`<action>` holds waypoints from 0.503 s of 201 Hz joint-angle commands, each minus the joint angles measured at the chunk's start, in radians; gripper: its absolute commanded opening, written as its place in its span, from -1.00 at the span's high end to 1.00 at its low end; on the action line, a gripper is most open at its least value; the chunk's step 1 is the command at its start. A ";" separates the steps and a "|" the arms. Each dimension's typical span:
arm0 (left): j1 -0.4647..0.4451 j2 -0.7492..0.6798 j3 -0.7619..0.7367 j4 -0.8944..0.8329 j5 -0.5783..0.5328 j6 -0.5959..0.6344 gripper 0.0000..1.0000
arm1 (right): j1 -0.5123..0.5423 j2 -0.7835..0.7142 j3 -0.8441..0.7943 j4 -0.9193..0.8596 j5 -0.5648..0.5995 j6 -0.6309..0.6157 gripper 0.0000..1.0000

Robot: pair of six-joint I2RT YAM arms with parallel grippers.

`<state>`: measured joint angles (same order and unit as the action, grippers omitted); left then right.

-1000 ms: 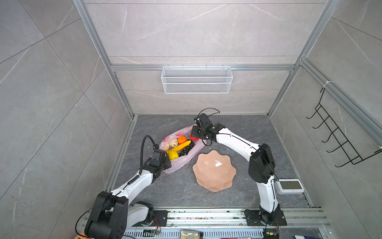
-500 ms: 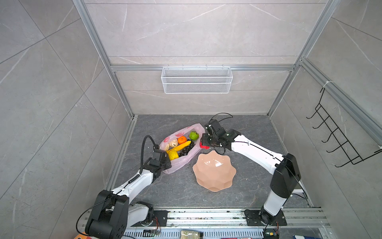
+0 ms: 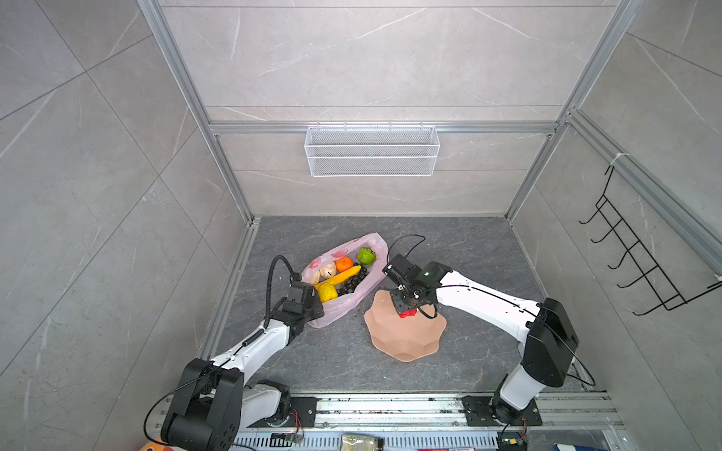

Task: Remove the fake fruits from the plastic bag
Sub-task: 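Lift the red apple out and move it over the peach bowl, then lower the red apple into the bowl and open the right gripper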

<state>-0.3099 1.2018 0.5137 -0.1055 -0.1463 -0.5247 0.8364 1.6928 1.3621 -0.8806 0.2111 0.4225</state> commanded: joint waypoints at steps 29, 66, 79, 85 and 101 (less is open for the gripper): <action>-0.001 -0.029 0.029 -0.008 0.007 0.011 0.91 | 0.040 0.072 -0.036 -0.061 0.043 -0.088 -0.07; -0.001 -0.034 0.029 -0.012 0.004 0.011 0.90 | 0.049 0.135 -0.016 -0.077 0.055 -0.121 -0.09; -0.001 -0.034 0.028 -0.013 0.002 0.011 0.90 | 0.049 0.153 -0.007 -0.090 0.064 -0.133 -0.10; -0.002 -0.034 0.028 -0.012 0.003 0.010 0.90 | 0.051 0.162 -0.002 -0.097 0.070 -0.136 -0.11; -0.002 -0.034 0.028 -0.012 0.004 0.011 0.90 | 0.053 0.175 0.002 -0.106 0.073 -0.147 -0.18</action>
<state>-0.3099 1.1896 0.5137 -0.1101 -0.1467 -0.5243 0.8799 1.8412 1.3350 -0.9367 0.2520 0.3130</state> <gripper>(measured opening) 0.052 0.567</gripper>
